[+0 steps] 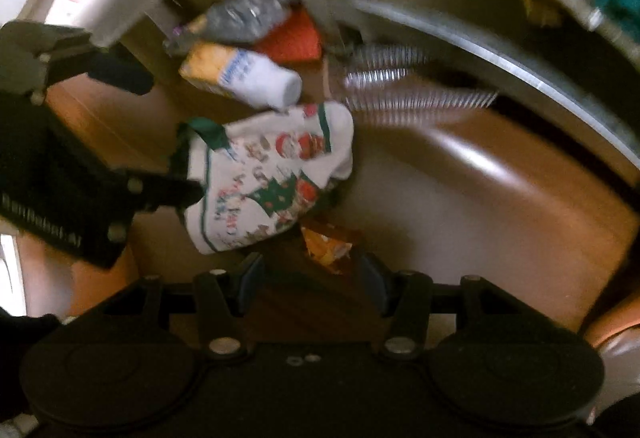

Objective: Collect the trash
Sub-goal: 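Grasp the Christmas-print bag with the left tool while the right tool grasps the orange snack packet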

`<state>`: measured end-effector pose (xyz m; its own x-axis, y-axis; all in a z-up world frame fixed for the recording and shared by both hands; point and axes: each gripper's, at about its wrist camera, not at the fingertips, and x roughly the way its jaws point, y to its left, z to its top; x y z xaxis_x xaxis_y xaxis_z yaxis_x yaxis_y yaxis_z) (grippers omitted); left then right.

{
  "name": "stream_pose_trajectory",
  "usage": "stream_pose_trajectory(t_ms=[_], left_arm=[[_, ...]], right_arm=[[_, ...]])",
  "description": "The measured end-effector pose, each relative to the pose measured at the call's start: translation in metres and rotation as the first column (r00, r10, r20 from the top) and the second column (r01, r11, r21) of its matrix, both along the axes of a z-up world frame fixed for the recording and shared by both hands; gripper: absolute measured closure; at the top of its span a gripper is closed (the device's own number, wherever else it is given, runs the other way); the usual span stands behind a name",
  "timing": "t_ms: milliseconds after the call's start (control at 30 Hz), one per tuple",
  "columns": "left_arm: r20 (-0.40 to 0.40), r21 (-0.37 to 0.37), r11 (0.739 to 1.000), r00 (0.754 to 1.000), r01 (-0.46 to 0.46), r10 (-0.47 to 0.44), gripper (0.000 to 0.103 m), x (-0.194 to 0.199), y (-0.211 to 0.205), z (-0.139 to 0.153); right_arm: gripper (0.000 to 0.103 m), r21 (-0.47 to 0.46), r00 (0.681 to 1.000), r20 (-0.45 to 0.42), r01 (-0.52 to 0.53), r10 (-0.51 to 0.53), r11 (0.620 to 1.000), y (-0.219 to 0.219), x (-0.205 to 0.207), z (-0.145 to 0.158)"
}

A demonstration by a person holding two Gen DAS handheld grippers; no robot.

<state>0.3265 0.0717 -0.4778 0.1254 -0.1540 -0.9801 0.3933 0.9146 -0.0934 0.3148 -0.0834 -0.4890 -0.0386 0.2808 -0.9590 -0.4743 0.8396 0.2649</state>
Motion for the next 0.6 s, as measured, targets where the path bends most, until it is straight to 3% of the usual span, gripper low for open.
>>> stream_pose_trajectory(t_ms=[333,600], left_arm=[[-0.006,0.053,0.995,0.996,0.087,-0.087,0.002,-0.031,-0.010,-0.071],[0.008,0.083,0.990,0.993,0.118,-0.119,0.002,-0.038,-0.022,-0.100]], right_arm=[[0.050,-0.016,0.995,-0.094,0.016,-0.018,1.000,0.008,0.011,-0.062],[0.053,-0.041,0.993,-0.112,0.043,-0.048,0.998,0.012,0.012,-0.087]])
